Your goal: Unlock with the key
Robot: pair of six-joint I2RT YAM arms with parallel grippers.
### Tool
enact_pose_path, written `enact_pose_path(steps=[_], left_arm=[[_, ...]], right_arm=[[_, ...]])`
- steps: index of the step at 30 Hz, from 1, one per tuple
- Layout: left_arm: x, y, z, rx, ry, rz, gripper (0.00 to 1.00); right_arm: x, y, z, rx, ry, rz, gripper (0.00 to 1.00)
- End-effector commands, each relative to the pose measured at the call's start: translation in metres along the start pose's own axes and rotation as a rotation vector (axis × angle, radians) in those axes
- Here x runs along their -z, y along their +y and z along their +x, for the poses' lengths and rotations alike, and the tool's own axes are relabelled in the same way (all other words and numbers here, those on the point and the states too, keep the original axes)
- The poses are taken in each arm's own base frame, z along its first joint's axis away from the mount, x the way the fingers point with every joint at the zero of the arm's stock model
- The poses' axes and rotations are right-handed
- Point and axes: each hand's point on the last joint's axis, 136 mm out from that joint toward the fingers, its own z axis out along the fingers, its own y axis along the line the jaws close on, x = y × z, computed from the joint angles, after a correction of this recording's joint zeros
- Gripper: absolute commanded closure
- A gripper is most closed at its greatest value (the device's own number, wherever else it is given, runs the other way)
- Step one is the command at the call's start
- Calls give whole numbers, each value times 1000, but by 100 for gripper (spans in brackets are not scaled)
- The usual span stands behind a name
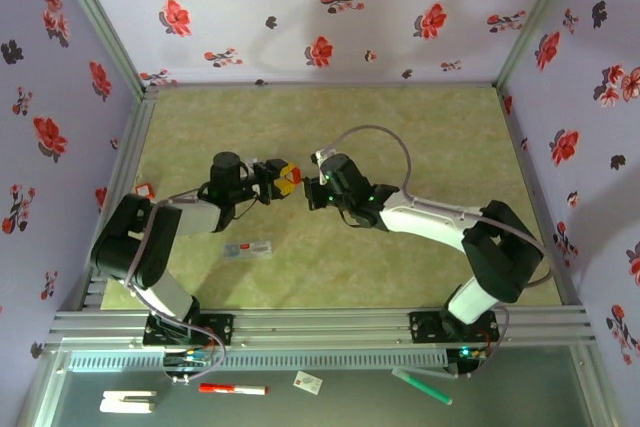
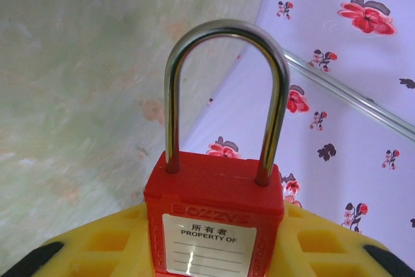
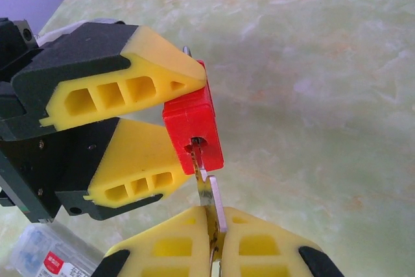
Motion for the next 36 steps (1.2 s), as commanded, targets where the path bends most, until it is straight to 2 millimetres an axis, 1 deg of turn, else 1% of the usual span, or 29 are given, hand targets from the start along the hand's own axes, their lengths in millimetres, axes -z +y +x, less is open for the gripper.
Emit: enact_pose_path(steps=[1,7,9,11,14,16,20,22,24,25,28,31,34,36], left_arm=[[-6,-23,25,-50,86,69,100],[-10,-41,43,-35,130,119,100],[-9,-43,48,-42,136,115,100],[-9,-41,53,-50,140,103,100],[-9,-41,61,-73,154,99,100],[-9,-37,67,-114,157,73,100],[-4,-23,67,-170,135,18,100],[-1,-21,68,-191,125,12,100],[0,-24,70,-200,126,25,100],[-1,-29,73,-211,135,38,100],[-6,-32,87,-247,163,27,100],[-12,-28,99,-247,190,12,100],[-16,-35,110,-223,219,64,100],[-18,-41,116,-239,233,77,100]], right_arm=[[-8,5,-9,75,-23,-5,100],[-14,9,0,254,-33,26,100],[-13,9,-3,304,-47,45,100],[-14,4,-7,317,-45,80,100],[-19,7,-12,288,-30,54,100],[-23,9,-14,256,-13,35,100],[-21,0,-30,83,-51,-22,100],[-19,-1,-38,-12,-84,-79,100],[-19,0,-40,-74,-108,-129,100],[-19,1,-41,-88,-113,-140,100],[-24,3,-37,-97,-96,-159,100],[-26,5,-38,-83,-101,-168,100],[-28,2,-37,-43,-104,-130,100],[-29,2,-35,5,-105,-102,100]])
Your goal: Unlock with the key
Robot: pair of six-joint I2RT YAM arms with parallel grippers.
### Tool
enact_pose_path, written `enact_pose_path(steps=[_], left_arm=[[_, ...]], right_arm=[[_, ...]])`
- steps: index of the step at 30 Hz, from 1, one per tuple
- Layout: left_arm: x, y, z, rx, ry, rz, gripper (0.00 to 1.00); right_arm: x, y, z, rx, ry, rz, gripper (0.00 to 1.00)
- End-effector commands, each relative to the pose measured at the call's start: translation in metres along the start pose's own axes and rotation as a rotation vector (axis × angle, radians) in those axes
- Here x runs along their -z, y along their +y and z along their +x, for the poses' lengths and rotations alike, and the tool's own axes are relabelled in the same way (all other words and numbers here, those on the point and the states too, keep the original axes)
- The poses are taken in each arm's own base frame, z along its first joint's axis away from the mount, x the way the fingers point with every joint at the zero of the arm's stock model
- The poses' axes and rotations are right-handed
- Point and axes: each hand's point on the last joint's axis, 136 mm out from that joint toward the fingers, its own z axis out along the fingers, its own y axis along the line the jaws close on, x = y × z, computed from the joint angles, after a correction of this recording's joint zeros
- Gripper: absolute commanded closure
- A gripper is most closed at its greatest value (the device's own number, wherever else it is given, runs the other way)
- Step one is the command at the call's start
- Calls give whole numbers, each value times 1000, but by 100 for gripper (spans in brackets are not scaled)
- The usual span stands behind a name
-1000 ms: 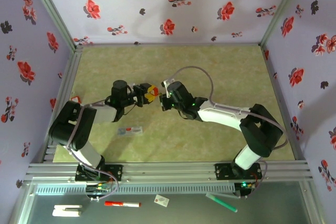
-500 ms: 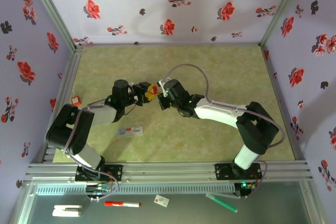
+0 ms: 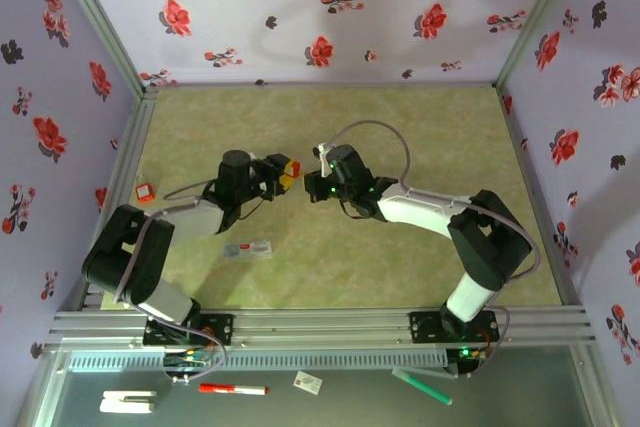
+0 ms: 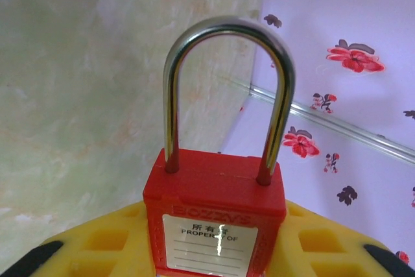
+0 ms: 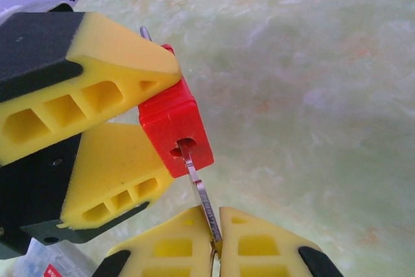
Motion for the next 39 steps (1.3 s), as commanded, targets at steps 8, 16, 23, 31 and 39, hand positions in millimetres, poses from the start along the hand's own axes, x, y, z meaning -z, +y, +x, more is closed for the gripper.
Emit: enact_pose_path(steps=[8,16,23,31,39], left_arm=[[2,-1,114,-210,430,-68,100],[-15,5,132,-178,485,-64,100],[-16,5,137,-196,483,-35,100],[-5,-22,154,-196,515,79,100],[-3,-5,152,-187,500,3,100]], right_arm=[[-6,24,-29,219,-99,72,100],[-6,29,-27,371,-96,164,100],[7,24,-56,132,-150,22,100],[18,15,-67,-100,-214,-191,100],[15,15,-61,-40,-207,-159,100]])
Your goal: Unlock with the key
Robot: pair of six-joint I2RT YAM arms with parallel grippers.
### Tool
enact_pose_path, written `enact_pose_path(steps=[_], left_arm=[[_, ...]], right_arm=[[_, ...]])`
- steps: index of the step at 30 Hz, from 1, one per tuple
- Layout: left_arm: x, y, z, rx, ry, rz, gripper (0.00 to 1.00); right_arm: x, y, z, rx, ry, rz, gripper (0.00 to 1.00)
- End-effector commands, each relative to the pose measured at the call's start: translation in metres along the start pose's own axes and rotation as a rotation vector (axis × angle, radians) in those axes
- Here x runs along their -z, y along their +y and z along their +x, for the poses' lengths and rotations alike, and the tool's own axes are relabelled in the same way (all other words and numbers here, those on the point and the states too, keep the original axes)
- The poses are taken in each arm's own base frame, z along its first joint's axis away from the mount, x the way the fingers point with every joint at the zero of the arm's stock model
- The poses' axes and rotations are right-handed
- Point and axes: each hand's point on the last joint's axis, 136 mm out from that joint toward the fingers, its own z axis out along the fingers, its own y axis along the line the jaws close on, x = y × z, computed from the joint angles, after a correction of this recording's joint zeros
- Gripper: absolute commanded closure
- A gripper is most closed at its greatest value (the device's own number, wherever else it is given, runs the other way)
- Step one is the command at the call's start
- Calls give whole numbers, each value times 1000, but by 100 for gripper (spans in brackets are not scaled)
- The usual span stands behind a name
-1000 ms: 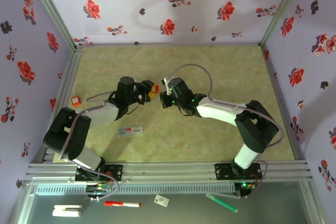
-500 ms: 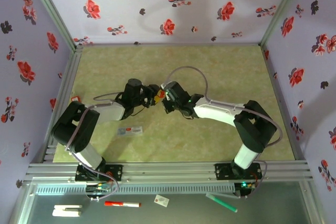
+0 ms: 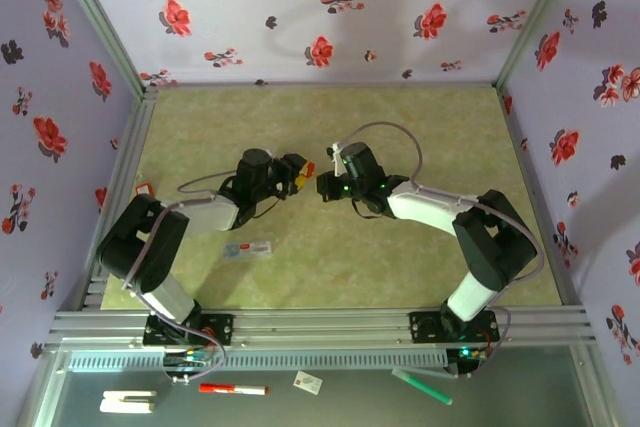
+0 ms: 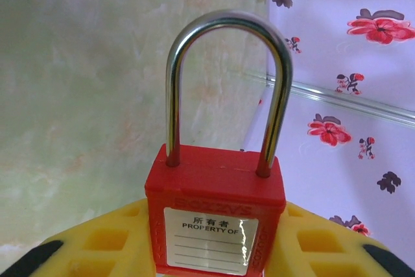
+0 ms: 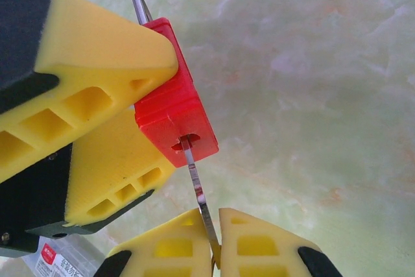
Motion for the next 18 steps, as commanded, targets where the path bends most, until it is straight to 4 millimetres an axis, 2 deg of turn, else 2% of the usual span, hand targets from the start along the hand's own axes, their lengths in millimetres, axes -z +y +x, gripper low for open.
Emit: enact_pose_path(steps=[1,3,9,12,18], left_arm=[[24,-26,128,-59,490,68,100],[22,-26,129,-66,502,69,100],[17,2,131,-116,516,-68,100],[18,12,132,-169,521,-139,100],[14,12,136,-179,509,-141,100]], right_arm=[[9,49,-66,87,-261,-133,100],[8,57,-63,164,-245,-95,100],[2,75,-58,364,-196,17,100],[1,74,-64,399,-192,54,100],[4,84,-76,379,-222,15,100]])
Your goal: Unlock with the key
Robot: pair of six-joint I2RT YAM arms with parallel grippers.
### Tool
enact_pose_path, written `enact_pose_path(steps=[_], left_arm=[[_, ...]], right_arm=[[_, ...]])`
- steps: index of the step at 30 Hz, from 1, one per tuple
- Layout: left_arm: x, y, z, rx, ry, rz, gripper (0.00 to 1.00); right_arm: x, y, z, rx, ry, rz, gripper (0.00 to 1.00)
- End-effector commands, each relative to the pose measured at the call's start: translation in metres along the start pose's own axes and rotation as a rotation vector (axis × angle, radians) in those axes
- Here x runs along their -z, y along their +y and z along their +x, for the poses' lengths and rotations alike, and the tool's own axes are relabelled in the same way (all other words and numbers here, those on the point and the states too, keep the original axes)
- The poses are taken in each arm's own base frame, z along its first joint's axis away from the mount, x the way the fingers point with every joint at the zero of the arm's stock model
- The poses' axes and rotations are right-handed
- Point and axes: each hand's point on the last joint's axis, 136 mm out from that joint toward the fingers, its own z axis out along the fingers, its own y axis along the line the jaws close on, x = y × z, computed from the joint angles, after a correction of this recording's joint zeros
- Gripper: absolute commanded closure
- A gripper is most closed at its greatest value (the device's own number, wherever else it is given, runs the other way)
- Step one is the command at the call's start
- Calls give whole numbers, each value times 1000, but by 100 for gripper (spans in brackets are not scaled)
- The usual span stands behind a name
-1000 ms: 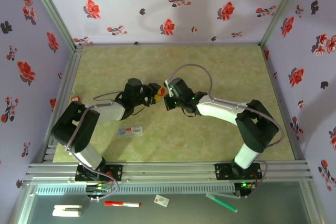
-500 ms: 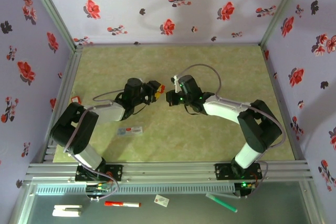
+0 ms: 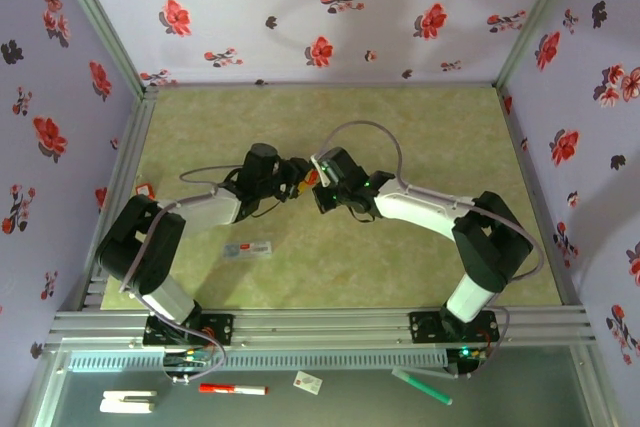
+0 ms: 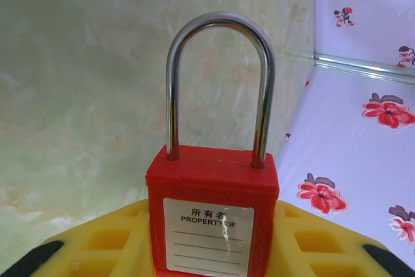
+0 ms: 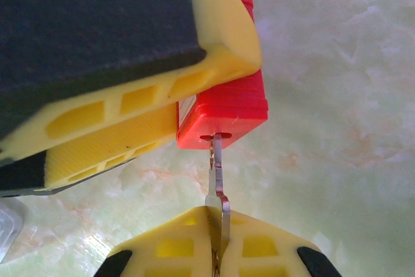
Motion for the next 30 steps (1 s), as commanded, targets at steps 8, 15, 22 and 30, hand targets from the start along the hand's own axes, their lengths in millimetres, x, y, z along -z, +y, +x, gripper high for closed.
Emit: enact_pose_path(steps=[8,15,22,30], left_arm=[[12,-15,113,-64,367,85,100],[10,-9,114,-15,374,62,100],[6,14,121,59,407,20,100],[6,24,111,81,383,-6,100]], right_arm=[[49,26,-127,-226,-479,-328,100],[41,31,-106,-227,-439,-348,100],[32,32,-91,-209,-407,-333,98],[22,29,-71,-225,-331,-325,89]])
